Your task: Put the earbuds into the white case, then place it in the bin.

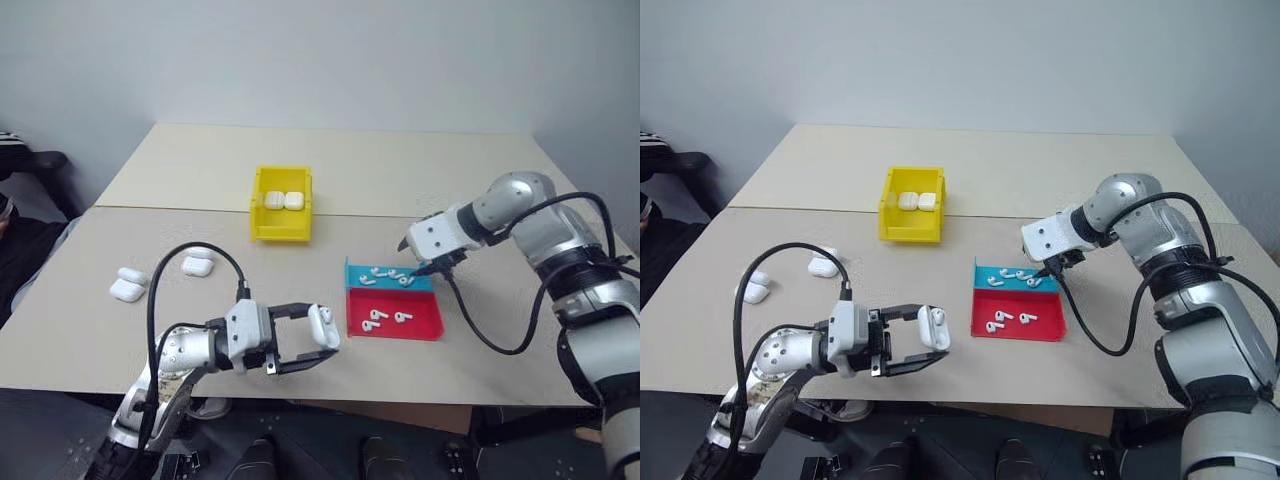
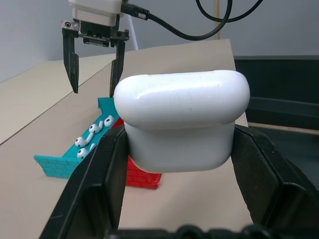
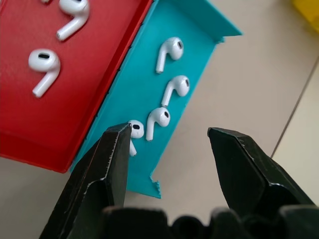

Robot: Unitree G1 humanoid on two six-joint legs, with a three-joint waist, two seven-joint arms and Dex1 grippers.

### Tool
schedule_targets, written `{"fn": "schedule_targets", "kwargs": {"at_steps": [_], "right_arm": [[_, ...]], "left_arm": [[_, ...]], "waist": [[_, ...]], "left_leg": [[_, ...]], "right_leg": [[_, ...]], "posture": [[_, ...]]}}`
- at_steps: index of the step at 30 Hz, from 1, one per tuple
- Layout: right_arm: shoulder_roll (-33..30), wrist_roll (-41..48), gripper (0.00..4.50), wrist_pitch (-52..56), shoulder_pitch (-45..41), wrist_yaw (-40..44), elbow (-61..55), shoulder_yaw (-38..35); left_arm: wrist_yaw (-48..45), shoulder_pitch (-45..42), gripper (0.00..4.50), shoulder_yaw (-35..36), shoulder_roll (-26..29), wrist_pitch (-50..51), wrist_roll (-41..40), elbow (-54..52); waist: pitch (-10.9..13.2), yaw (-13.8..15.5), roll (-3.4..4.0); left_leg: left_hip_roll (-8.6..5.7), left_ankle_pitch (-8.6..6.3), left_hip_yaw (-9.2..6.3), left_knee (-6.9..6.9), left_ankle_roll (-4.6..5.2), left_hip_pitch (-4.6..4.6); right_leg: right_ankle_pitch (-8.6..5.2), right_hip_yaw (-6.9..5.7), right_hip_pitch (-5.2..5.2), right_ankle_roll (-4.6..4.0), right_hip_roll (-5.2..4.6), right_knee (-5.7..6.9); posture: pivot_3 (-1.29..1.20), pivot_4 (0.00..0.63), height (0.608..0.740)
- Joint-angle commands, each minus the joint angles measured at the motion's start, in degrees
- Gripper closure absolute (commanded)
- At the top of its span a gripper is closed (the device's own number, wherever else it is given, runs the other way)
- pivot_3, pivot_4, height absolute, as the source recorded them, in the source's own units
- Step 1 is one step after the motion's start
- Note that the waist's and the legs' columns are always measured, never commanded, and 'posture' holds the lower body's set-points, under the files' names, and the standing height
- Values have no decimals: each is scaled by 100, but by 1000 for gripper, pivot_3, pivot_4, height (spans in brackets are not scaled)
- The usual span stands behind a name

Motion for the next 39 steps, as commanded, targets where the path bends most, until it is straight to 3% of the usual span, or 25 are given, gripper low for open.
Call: {"fn": "schedule_targets", "kwargs": {"at_steps": [1, 19, 31, 35, 39], "right_arm": [[136, -326, 1558, -858, -307, -22, 519, 154], [702, -1762, 1558, -1917, -882, -1054, 2103, 671], [988, -2129, 1558, -1997, -1039, -1324, 2531, 754], [1033, -2216, 2435, -1965, -1077, -1427, 2603, 787], [1023, -2249, 2435, -2038, -1098, -1404, 2640, 819]], "left_arm": [[281, 173, 1700, 12, -33, -4, 5, -471], [666, 529, 1700, -99, 75, 139, 84, -860], [766, 532, 1700, -133, 111, 189, 65, -913], [782, 523, 1700, -141, 113, 200, 75, -909], [797, 523, 1700, -141, 125, 210, 77, -914]], "waist": [[0, -1, 1], [1, -12, 3], [1, -96, 3], [2, -132, 3], [2, -136, 3]], "left_leg": [[0, 1, 0, 0, -2, 0], [0, 19, -2, 0, -10, 25], [-1, 15, -5, 0, -44, 51], [-1, 16, -6, -2, -44, 57], [-1, 16, -6, -4, -44, 61]], "right_leg": [[1, 0, 0, 0, 0, 1], [4, 1, 0, -11, 1, 56], [3, 2, 8, -20, 1, 91], [3, 2, 11, -20, 2, 94], [3, 2, 12, -20, 3, 95]], "posture": [[0, 150, 740], [0, 150, 740], [0, 150, 740], [0, 150, 740], [0, 150, 740]]}}
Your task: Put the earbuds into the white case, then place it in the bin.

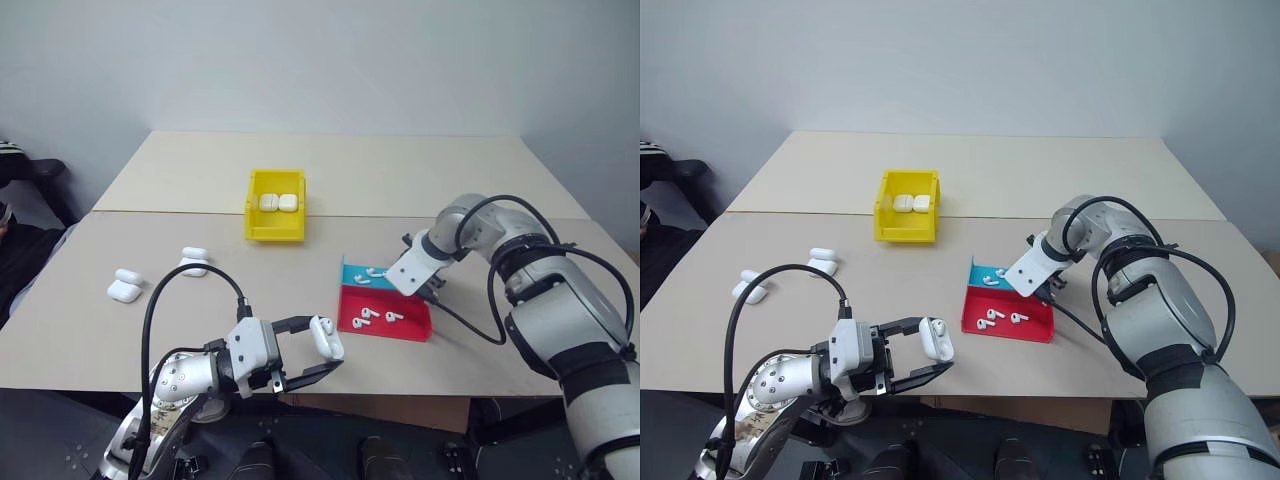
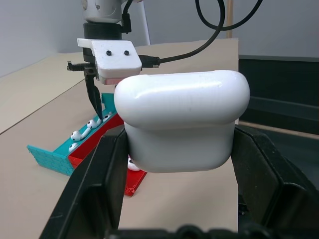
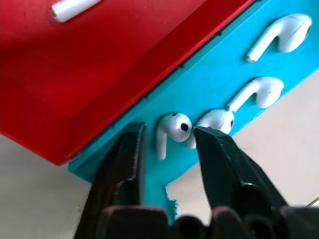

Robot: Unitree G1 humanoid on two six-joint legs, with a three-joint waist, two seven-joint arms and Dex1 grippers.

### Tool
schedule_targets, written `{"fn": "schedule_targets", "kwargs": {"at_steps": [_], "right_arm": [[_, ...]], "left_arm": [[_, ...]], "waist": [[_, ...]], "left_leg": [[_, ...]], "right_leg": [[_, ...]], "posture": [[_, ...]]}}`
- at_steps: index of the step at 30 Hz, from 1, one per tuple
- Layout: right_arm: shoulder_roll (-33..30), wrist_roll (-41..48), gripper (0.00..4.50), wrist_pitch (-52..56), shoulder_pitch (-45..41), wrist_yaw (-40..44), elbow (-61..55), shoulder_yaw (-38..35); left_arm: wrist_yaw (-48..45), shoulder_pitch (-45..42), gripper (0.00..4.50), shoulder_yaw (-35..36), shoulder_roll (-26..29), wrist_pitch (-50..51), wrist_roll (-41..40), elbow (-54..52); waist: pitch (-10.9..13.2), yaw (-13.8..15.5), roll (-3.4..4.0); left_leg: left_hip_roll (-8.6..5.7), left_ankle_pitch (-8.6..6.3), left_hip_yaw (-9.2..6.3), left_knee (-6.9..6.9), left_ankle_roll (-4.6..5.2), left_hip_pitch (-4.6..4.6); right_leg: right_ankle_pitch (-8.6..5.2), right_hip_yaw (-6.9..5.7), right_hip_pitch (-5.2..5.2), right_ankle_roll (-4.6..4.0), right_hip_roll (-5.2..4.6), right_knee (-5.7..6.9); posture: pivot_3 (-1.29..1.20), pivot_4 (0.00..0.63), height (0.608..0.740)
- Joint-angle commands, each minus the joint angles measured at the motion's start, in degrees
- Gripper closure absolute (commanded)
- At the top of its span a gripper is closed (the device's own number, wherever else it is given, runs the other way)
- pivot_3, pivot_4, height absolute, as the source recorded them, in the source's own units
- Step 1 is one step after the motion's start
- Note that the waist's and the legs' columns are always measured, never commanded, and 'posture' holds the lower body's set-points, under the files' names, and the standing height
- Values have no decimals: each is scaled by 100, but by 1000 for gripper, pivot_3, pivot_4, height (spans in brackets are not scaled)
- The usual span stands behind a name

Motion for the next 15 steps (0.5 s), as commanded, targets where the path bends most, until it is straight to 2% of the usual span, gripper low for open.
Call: {"fn": "schedule_targets", "kwargs": {"at_steps": [1, 15], "right_arm": [[-20, 5, 2435, -71, -240, 2, 15, -45], [238, -60, 2435, 108, -395, 245, 236, 17]], "left_arm": [[28, -41, 1700, 9, 27, -42, -17, -240], [47, -78, 1700, -31, 2, -155, 48, -165]], "waist": [[0, 0, 0], [1, -8, 1]], "left_leg": [[0, 0, 0, 0, 0, 1], [0, 0, -1, -1, 0, 6]], "right_leg": [[0, 0, 1, 0, 0, 0], [0, 1, 4, -1, 1, 4]], "posture": [[0, 150, 740], [0, 150, 740]]}}
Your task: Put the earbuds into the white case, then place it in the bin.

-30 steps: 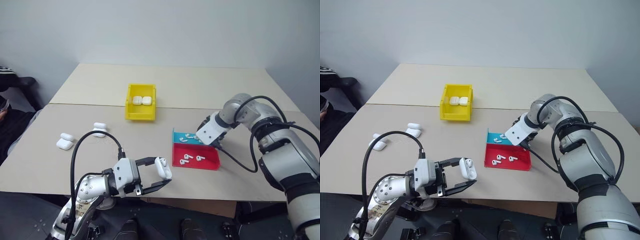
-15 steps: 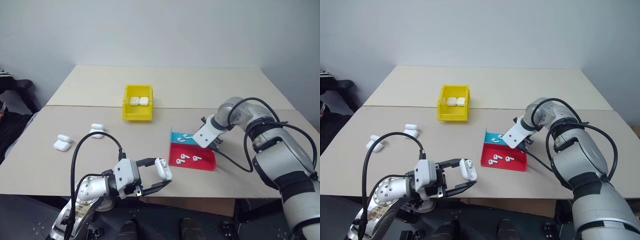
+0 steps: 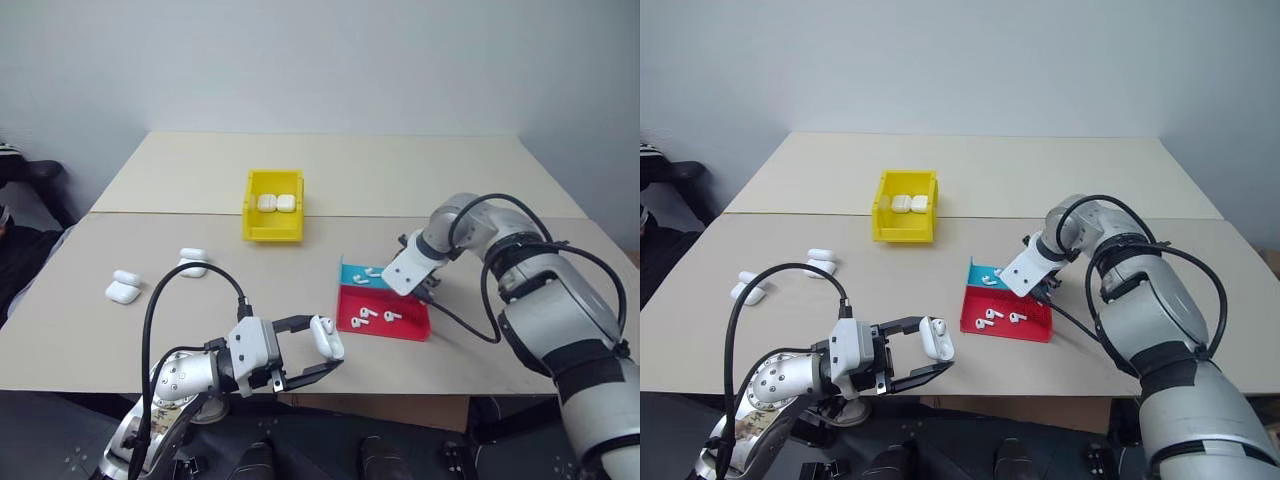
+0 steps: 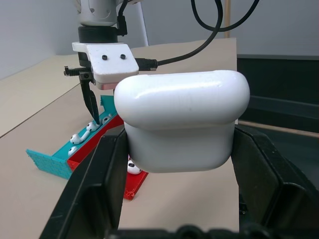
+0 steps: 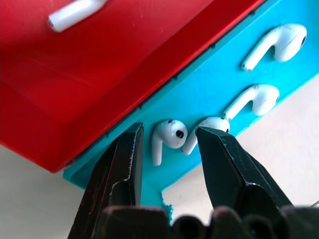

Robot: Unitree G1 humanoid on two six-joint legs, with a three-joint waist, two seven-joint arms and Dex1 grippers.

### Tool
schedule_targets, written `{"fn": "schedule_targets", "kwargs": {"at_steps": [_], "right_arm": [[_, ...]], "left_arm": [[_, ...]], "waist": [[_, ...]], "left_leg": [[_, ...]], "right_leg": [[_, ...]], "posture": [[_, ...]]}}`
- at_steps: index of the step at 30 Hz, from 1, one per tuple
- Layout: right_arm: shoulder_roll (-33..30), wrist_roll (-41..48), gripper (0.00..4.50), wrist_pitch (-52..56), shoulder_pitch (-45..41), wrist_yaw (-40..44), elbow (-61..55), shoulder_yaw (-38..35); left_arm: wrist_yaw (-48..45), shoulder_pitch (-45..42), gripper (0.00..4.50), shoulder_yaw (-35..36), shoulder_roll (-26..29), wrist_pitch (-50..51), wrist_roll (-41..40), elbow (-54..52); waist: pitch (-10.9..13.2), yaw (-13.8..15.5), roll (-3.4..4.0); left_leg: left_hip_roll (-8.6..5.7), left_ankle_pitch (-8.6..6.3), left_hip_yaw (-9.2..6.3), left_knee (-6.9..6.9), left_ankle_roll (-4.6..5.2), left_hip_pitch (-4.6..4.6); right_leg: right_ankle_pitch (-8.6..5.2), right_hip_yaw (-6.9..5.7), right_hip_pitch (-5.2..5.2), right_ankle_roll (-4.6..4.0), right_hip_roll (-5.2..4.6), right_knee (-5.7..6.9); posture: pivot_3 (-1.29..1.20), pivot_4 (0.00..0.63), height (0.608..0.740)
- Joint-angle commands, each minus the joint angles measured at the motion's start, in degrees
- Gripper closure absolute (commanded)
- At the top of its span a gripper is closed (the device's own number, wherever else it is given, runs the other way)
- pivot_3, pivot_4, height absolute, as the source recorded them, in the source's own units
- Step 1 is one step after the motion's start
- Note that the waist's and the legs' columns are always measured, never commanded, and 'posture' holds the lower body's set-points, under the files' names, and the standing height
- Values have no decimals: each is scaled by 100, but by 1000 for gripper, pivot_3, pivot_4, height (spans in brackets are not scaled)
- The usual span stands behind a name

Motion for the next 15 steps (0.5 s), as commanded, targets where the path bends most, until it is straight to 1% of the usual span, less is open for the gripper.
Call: {"fn": "schedule_targets", "kwargs": {"at_steps": [1, 15], "right_arm": [[36, -52, 2435, 93, -238, 123, 67, 7], [214, -366, 2435, 223, -386, 62, 313, 167]], "left_arm": [[54, -19, 1700, -13, -38, -133, 27, -177], [277, 119, 1700, -63, -102, -77, 132, -300]], "waist": [[0, -1, 0], [1, -6, 1]], "left_leg": [[0, 0, 0, 0, 0, 0], [0, -1, -1, -2, -2, 1]], "right_leg": [[0, 0, 0, 0, 0, 0], [0, 0, -1, 0, 1, 2]], "posture": [[0, 150, 740], [0, 150, 740]]}}
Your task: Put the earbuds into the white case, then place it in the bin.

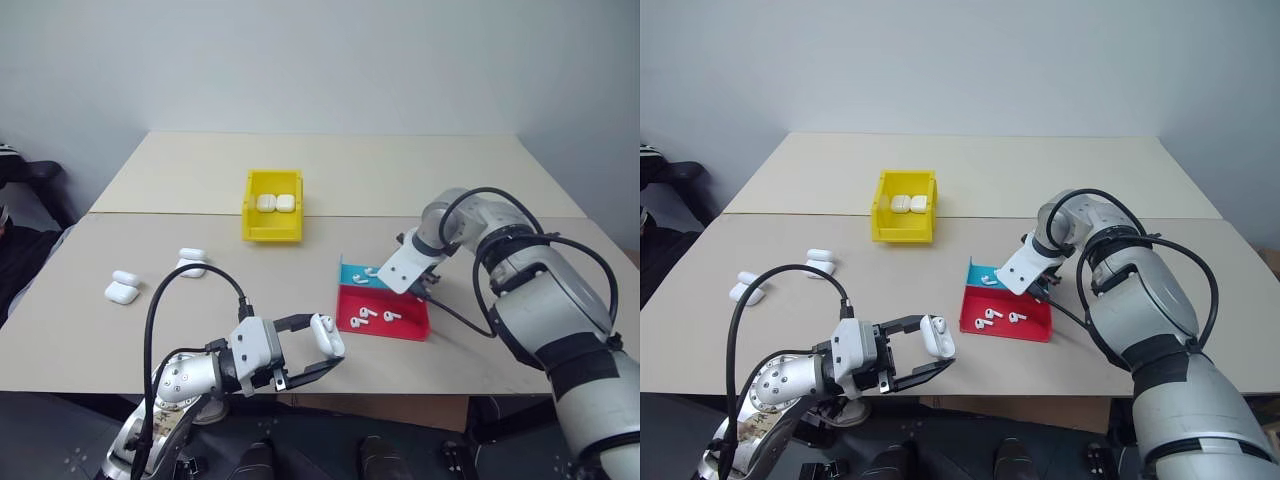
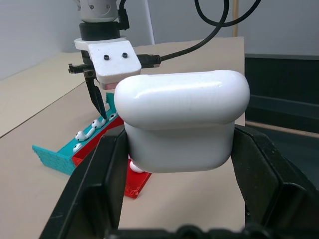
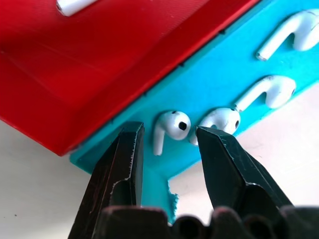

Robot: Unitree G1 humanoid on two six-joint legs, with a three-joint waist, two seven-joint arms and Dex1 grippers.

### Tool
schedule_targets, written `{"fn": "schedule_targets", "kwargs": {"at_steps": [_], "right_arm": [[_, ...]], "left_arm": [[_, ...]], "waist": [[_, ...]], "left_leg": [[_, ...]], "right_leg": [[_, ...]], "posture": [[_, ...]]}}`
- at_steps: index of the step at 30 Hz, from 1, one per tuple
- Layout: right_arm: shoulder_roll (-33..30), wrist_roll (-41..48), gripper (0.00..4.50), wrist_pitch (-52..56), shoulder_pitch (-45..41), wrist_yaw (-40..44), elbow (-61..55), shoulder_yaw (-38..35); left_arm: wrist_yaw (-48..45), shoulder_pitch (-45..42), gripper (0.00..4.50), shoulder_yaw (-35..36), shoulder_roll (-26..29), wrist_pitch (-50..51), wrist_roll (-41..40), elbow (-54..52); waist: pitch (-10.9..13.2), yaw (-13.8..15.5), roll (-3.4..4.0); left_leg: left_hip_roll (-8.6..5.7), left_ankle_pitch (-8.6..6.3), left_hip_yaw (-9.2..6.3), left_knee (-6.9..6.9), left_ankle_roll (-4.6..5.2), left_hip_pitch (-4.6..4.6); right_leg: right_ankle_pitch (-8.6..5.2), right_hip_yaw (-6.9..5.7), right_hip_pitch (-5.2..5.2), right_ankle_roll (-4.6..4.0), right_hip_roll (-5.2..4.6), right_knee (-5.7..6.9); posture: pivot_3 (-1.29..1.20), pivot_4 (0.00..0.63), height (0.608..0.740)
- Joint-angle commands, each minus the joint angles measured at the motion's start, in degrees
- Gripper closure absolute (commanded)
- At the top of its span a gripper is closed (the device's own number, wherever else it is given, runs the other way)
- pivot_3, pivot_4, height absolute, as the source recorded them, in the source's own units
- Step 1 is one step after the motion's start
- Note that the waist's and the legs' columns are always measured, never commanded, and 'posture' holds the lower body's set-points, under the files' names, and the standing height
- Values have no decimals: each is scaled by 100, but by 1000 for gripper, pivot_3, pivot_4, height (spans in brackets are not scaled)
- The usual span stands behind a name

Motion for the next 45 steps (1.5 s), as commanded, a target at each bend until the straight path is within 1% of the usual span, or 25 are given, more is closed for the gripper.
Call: {"fn": "schedule_targets", "kwargs": {"at_steps": [1, 15, 16, 17, 18, 27, 34, 45], "right_arm": [[14, -15, 2435, 30, -159, -31, 32, -30], [62, -48, 2435, 14, -112, -108, 74, -46], [58, -51, 2810, -8, -111, -106, 72, -41], [56, -52, 2977, -16, -109, -109, 71, -41], [52, -53, 3263, -22, -107, -125, 69, -43], [57, -137, 3263, 2, -103, -333, 60, 9], [61, -28, 3263, -38, -107, -198, 54, -79], [-11, 52, 3263, -36, -175, -236, -29, -153]], "left_arm": [[77, 39, 1700, -13, -11, -78, 30, -304], [126, 78, 1700, -18, 1, -65, 53, -334], [129, 77, 1700, -20, 0, -63, 54, -334], [131, 75, 1700, -22, 1, -58, 57, -335], [127, 73, 1700, -23, 7, -51, 55, -337], [112, 38, 1700, -7, 12, -53, 45, -298], [103, 20, 1700, -48, -10, -99, 81, -255], [68, -4, 1700, -48, 1, -100, 61, -243]], "waist": [[0, 0, 0], [0, -2, 1], [0, -3, 0], [0, -5, 1], [0, -6, 1], [0, -8, 1], [0, -8, 1], [0, -7, 1]], "left_leg": [[0, 0, 0, 0, 0, 0], [0, 0, -1, 0, -1, 4], [0, 0, -1, 0, -1, 4], [0, 0, -2, 0, -1, 4], [0, 0, -1, 0, -1, 4], [0, 0, -2, 0, -1, 5], [0, 0, -3, 0, -1, 5], [0, 0, -4, 0, -1, 5]], "right_leg": [[0, 0, 0, 0, 0, 0], [0, 0, 2, -1, 1, 4], [0, 0, 2, -1, 1, 4], [1, 0, 2, -1, 1, 4], [1, 0, 2, -1, 1, 4], [2, 0, 1, -3, 1, 6], [3, 0, 1, -4, 1, 8], [3, 0, 1, -4, 2, 7]], "posture": [[0, 150, 740], [0, 150, 740], [0, 150, 740], [0, 150, 740], [0, 150, 740], [0, 150, 740], [0, 150, 740], [0, 150, 740]]}}
